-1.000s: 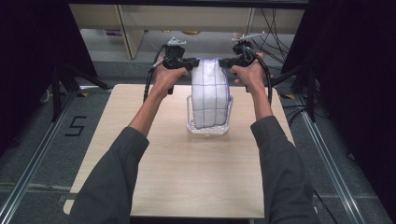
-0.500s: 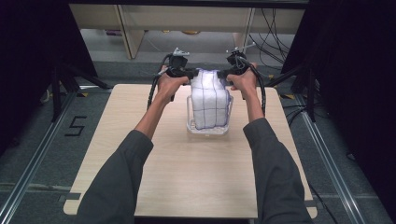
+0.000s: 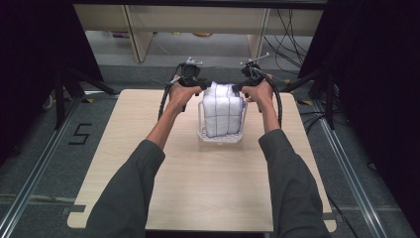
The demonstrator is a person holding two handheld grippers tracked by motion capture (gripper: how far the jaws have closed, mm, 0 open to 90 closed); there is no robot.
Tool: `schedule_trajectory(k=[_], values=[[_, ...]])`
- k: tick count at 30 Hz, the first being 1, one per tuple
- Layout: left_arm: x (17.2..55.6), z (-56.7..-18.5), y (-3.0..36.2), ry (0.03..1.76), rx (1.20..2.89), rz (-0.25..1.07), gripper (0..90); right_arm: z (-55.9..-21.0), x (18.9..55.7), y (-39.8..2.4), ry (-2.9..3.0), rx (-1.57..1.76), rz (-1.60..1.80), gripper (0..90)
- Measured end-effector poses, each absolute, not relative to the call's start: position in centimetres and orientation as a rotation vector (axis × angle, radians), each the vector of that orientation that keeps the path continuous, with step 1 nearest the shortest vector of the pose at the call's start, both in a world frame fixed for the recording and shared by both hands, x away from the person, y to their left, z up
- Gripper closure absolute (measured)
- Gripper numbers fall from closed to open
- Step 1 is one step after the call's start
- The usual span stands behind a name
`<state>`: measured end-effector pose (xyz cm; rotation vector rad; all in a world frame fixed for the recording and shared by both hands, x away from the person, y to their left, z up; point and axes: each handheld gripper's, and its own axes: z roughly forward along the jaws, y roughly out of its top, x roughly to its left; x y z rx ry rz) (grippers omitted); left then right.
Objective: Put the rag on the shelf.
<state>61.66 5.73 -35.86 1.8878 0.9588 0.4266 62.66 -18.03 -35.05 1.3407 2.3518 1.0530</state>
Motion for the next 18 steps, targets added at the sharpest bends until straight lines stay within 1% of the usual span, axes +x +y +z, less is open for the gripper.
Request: schedule_trajectory(k=[2, 3, 5, 7, 9, 15, 18], values=[[61.6, -35.8, 5.9, 0.977, 1.884, 0.421, 66.1, -35.1, 62.7, -18.2, 2.349, 1.342, 1.045, 77.9], [61.5, -35.8, 6.1, 0.997, 1.852, 0.422, 63.8, -35.0, 62.6, -18.3, 2.347, 1.357, 1.048, 76.8], [61.4, -35.6, 6.7, 0.995, 1.86, 0.419, 62.8, -34.8, 62.6, -18.5, 2.335, 1.376, 1.061, 76.7], [61.3, -35.5, 7.3, 1.003, 1.859, 0.418, 60.5, -34.5, 62.4, -18.8, 2.312, 1.389, 1.077, 73.1], [61.1, -35.5, 7.8, 1.014, 1.83, 0.399, 59.8, -34.1, 62.3, -19.0, 2.304, 1.391, 1.081, 70.8], [60.2, -35.7, 9.3, 1.016, 1.857, 0.393, 57.7, -33.0, 61.5, -20.2, 2.256, 1.43, 1.108, 68.5], [59.8, -35.7, 9.8, 1.017, 1.86, 0.398, 55.9, -32.8, 61.5, -21.0, 2.239, 1.336, 1.146, 67.4]])
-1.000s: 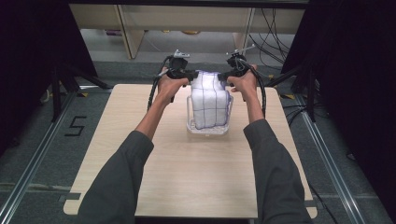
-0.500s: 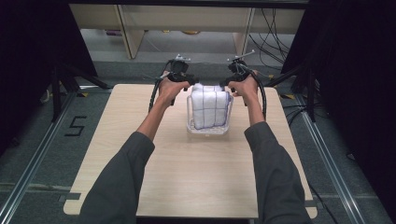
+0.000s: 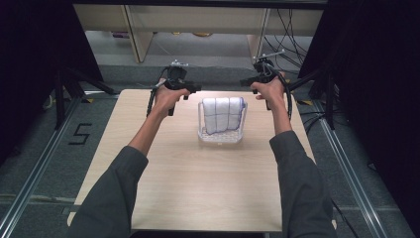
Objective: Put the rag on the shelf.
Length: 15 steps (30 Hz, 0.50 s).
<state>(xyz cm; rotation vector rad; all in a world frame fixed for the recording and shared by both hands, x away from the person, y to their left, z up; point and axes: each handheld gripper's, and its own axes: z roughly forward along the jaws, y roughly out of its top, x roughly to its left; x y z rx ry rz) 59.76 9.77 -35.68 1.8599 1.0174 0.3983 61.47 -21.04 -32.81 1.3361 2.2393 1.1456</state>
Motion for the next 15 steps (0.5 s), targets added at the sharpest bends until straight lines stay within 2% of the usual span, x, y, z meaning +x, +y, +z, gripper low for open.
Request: schedule_trajectory(k=[8, 15], values=[[58.5, -35.4, 10.8, 1.024, 1.864, 0.377, 45.2, -32.7, 59.7, -22.2, 2.231, 1.345, 1.165, 62.3], [57.2, -35.1, 11.9, 1.028, 1.862, 0.377, 40.1, -32.3, 58.2, -23.0, 2.231, 1.318, 1.165, 58.6]])
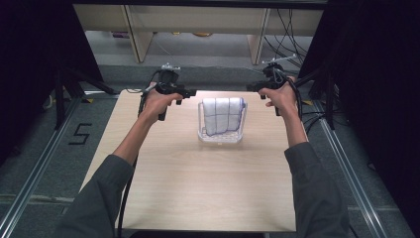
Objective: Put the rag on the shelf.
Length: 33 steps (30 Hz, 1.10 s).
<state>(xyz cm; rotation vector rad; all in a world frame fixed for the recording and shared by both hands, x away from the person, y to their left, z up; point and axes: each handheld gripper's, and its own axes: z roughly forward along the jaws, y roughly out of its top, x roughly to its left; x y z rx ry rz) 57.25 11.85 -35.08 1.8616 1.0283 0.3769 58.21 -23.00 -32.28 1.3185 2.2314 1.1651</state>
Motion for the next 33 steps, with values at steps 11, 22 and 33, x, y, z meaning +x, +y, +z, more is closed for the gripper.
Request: schedule_trajectory(k=[11, 22, 33], values=[[55.2, -35.5, 12.2, 0.992, 1.897, 0.376, 35.9, -32.1, 56.3, -23.2, 2.238, 1.252, 1.126, 54.0], [52.5, -35.9, 12.7, 0.973, 1.875, 0.352, 33.2, -31.1, 53.7, -24.5, 2.219, 1.189, 1.163, 48.0], [48.6, -36.2, 12.7, 0.897, 1.887, 0.3, 30.4, -32.0, 50.9, -24.3, 2.225, 1.174, 1.22, 42.5]])
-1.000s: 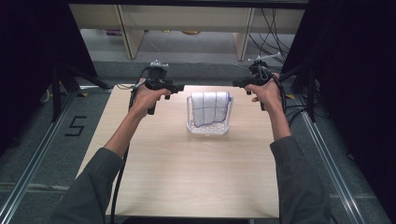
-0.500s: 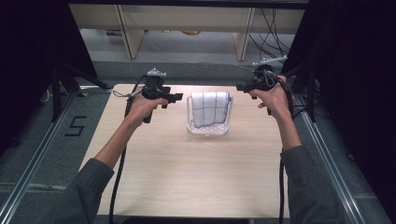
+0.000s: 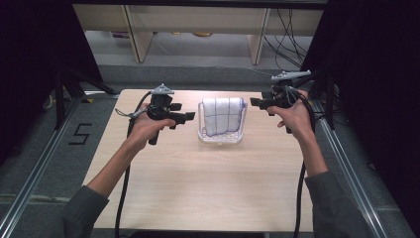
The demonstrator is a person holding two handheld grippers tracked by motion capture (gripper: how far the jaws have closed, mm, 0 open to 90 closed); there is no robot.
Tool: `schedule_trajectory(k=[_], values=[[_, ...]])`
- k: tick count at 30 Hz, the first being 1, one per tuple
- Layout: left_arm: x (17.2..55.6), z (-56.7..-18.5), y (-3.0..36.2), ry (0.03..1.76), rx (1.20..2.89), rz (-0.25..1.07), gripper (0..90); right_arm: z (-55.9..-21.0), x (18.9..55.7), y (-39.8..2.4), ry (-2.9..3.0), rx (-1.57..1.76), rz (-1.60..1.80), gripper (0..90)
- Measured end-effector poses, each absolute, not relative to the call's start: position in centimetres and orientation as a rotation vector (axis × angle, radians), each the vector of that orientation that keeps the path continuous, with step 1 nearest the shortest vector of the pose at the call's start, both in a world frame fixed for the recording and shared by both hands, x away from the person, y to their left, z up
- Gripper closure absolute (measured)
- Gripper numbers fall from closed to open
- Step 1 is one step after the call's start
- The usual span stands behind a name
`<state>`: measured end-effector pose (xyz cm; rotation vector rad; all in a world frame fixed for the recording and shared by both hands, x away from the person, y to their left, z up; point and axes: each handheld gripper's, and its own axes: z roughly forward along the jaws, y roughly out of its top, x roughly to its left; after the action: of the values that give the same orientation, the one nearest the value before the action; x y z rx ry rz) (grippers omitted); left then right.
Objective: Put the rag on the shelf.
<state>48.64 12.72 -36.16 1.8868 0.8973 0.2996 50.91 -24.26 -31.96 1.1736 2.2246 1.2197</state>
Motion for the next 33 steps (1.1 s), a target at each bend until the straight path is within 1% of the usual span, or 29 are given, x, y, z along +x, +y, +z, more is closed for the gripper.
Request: schedule_trajectory(k=[8, 9, 11, 29, 33], values=[[47.2, -36.8, 13.2, 0.897, 1.872, 0.284, 29.1, -32.8, 49.8, -24.2, 2.235, 1.159, 1.221, 40.4], [47.1, -36.9, 13.2, 0.896, 1.876, 0.289, 28.9, -32.9, 49.8, -24.3, 2.223, 1.119, 1.218, 40.1], [46.8, -37.2, 13.3, 0.896, 1.871, 0.279, 28.8, -33.0, 49.3, -24.2, 2.22, 1.153, 1.239, 39.0], [44.5, -39.5, 12.9, 0.867, 1.864, 0.248, 28.7, -35.2, 47.5, -24.6, 2.225, 1.15, 1.27, 37.7], [44.1, -39.9, 12.7, 0.846, 1.88, 0.255, 27.2, -35.6, 47.0, -24.7, 2.235, 1.168, 1.278, 37.3]])
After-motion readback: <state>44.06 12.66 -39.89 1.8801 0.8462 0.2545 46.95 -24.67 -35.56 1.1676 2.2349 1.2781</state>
